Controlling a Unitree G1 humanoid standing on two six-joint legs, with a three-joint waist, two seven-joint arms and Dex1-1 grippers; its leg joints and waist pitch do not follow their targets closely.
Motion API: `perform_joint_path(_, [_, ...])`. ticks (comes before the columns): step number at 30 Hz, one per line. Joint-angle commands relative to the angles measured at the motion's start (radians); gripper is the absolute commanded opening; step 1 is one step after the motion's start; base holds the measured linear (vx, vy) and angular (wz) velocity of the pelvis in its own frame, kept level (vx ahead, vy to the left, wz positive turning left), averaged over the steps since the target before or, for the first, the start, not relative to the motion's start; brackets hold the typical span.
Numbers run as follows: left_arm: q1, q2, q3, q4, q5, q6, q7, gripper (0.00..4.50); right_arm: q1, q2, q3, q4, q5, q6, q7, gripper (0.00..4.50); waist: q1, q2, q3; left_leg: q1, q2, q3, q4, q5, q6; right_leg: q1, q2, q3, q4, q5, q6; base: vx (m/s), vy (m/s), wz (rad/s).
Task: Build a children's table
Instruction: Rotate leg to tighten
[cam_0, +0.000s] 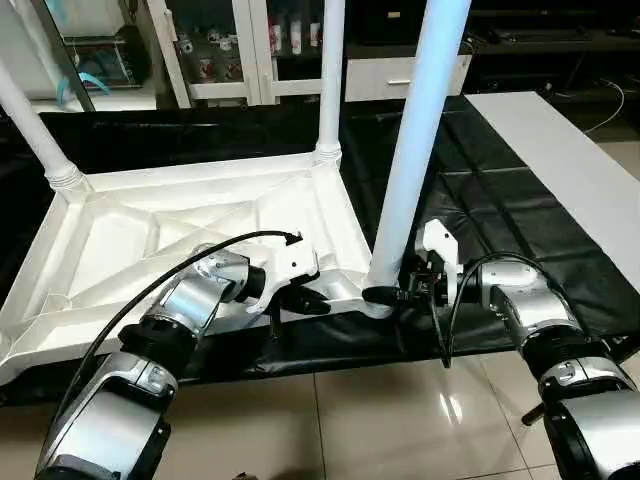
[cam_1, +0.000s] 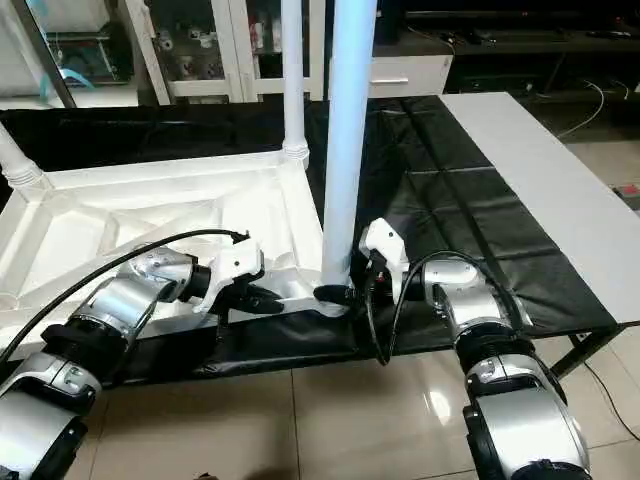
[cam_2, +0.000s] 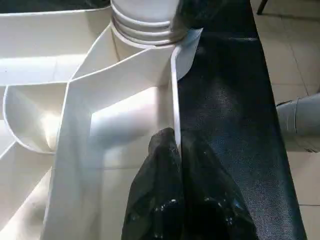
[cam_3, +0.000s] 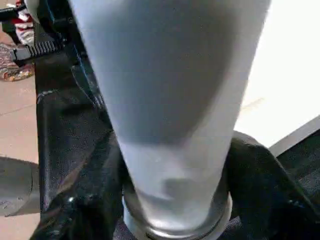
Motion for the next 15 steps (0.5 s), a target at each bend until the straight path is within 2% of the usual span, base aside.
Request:
perform_joint_path(1, [0.037, 0.006, -0.076, 0.025, 0.043, 0.015, -0.049, 0.0, -0.003, -0.007, 0.002, 0.01, -0.016, -0.001, 0.009, 2.55, -0.004, 0.0, -0.064, 0.002, 0.008, 0.01, -0.063, -0.249, 0.075, 0.053, -0.041, 0.035, -0.055, -0.235, -0.264, 0.0, 0.0, 0.0])
perform_joint_path(9, [0.045, 0.008, -0.077, 0.015, 0.042, 0.02, -0.047, 0.0, 0.015, -0.005, 0.025, 0.03, -0.048, -0.027, -0.003, 2.46, -0.003, -0.001, -0.064, 0.0, 0.008, 0.01, -0.063, -0.247, 0.076, 0.055, -0.041, 0.035, -0.054, -0.228, -0.267, 0.0, 0.0, 0.0])
perform_joint_path(12, [0.044, 0.008, -0.074, 0.018, 0.041, 0.017, -0.041, 0.0, 0.019, 0.01, 0.01, 0.039, -0.042, -0.019, -0.049, 2.45, -0.003, 0.0, -0.064, 0.001, 0.008, 0.01, -0.063, -0.246, 0.077, 0.054, -0.042, 0.035, -0.054, -0.234, -0.265, 0.0, 0.0, 0.0])
perform_joint_path(14, [0.041, 0.006, -0.071, 0.022, 0.04, 0.016, -0.033, 0.0, 0.018, 0.026, -0.01, 0.046, -0.034, -0.005, -0.111, 2.45, -0.006, 0.001, -0.059, 0.001, 0.008, 0.009, -0.067, -0.268, 0.071, 0.052, -0.041, 0.034, -0.059, -0.276, -0.254, 0.0, 0.0, 0.0])
perform_joint_path(15, [0.036, 0.001, -0.067, 0.027, 0.039, 0.015, -0.026, 0.0, 0.016, 0.047, -0.037, 0.058, -0.024, 0.013, -0.199, 2.45, -0.012, -0.001, -0.056, 0.001, 0.006, 0.007, -0.07, -0.298, 0.056, 0.053, -0.044, 0.034, -0.065, -0.348, -0.23, 0.0, 0.0, 0.0])
